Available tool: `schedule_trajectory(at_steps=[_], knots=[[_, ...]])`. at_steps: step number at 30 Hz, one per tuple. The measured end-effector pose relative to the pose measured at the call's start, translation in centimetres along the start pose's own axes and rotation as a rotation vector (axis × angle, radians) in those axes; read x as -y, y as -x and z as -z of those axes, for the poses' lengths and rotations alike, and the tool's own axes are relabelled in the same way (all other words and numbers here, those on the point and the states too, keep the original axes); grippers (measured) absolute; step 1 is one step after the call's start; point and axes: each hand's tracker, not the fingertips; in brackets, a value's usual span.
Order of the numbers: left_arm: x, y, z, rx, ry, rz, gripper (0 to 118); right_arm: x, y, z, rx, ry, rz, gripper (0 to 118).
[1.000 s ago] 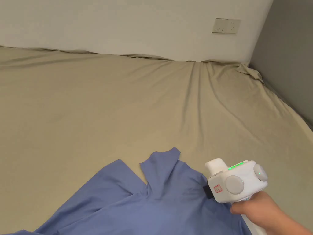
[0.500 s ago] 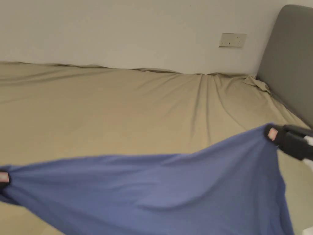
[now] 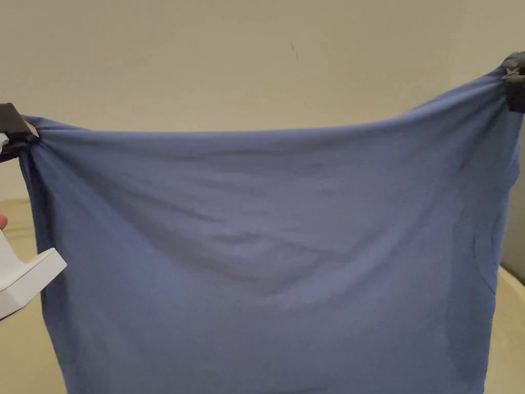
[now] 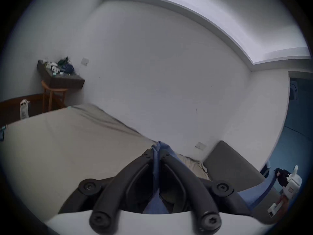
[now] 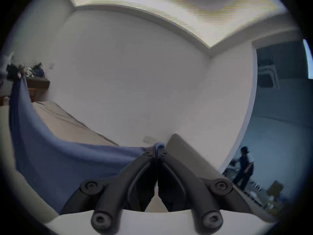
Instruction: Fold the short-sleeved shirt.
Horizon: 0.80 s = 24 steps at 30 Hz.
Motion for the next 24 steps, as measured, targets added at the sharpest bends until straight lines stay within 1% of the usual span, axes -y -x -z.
schedule_trajectory(at_steps=[3, 5, 6, 7, 12, 13, 15, 17, 19, 22, 24], knots=[[-3.6, -1.6, 2.0, -0.015, -0.048, 0.042, 2, -2.8, -0.6, 3.3, -0.009, 0.018, 0.021, 4], [-5.6, -2.8, 2.8, -0.034, -0.08, 0.05, 2, -4.2, -0.7, 5.5, 0.008, 0.022, 0.019, 4], [-6.5, -3.5, 3.3, -0.043, -0.087, 0.085, 2, -5.1, -0.5, 6.7, 0.024, 0.043, -0.005, 4], [-7.3, -4.0, 3.7, -0.042, -0.088, 0.092, 2, -5.7, -0.4, 7.8, 0.033, 0.056, -0.015, 4], [-10.0, -5.0, 6.0, -0.051, -0.089, 0.086, 2, -7.7, -0.6, 13.1, 0.021, 0.109, 0.008, 4], [-10.2, -5.3, 6.6, -0.061, -0.089, 0.109, 2, -8.0, -0.5, 13.9, 0.021, 0.112, 0.007, 4], [-9.7, -5.9, 7.5, -0.104, -0.087, 0.171, 2, -8.2, -0.2, 15.4, 0.014, 0.119, 0.008, 4], [-8.9, -6.1, 8.8, -0.118, -0.061, 0.194, 2, -7.9, 0.7, 16.4, -0.001, 0.139, -0.008, 4], [-7.8, -5.6, 10.4, -0.129, -0.028, 0.18, 2, -7.3, 1.9, 18.0, -0.021, 0.164, -0.028, 4], [-5.4, -4.7, 13.1, -0.15, 0.054, 0.19, 2, -5.4, 3.9, 19.8, -0.025, 0.215, -0.029, 4], [-3.2, -3.9, 14.8, -0.13, 0.124, 0.213, 2, -3.6, 5.5, 20.7, -0.04, 0.27, -0.023, 4]])
